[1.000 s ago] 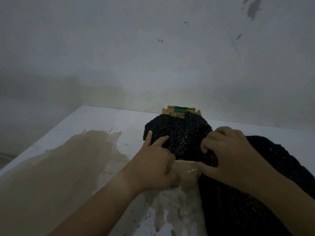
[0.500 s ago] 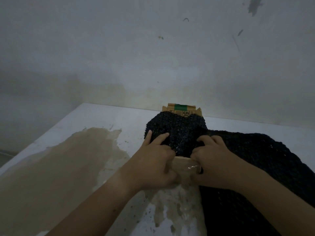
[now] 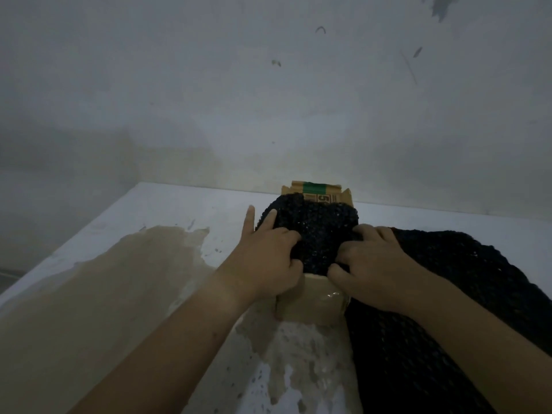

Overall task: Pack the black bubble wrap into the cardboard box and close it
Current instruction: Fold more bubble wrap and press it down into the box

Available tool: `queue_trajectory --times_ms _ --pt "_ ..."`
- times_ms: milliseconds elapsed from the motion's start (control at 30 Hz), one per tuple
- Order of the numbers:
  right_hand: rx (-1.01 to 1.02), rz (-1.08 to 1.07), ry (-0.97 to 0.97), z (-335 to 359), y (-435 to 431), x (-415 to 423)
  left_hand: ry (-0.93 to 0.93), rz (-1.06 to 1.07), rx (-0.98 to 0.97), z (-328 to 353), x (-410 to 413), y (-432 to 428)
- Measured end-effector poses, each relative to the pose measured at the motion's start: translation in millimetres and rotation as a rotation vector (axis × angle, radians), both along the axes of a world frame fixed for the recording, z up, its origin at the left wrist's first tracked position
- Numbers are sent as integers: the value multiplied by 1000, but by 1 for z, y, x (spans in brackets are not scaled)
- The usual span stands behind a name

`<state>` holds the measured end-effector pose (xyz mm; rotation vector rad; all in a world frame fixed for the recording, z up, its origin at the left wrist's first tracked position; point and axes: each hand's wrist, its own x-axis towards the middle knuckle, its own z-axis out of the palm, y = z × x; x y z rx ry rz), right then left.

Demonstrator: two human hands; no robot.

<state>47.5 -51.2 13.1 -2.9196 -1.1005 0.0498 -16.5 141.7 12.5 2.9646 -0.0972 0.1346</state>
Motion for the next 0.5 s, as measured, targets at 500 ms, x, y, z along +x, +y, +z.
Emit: queue_trajectory --times_ms 500 --pt "-134 14 116 5 -2 -11 140 54 104 -1 20 -4"
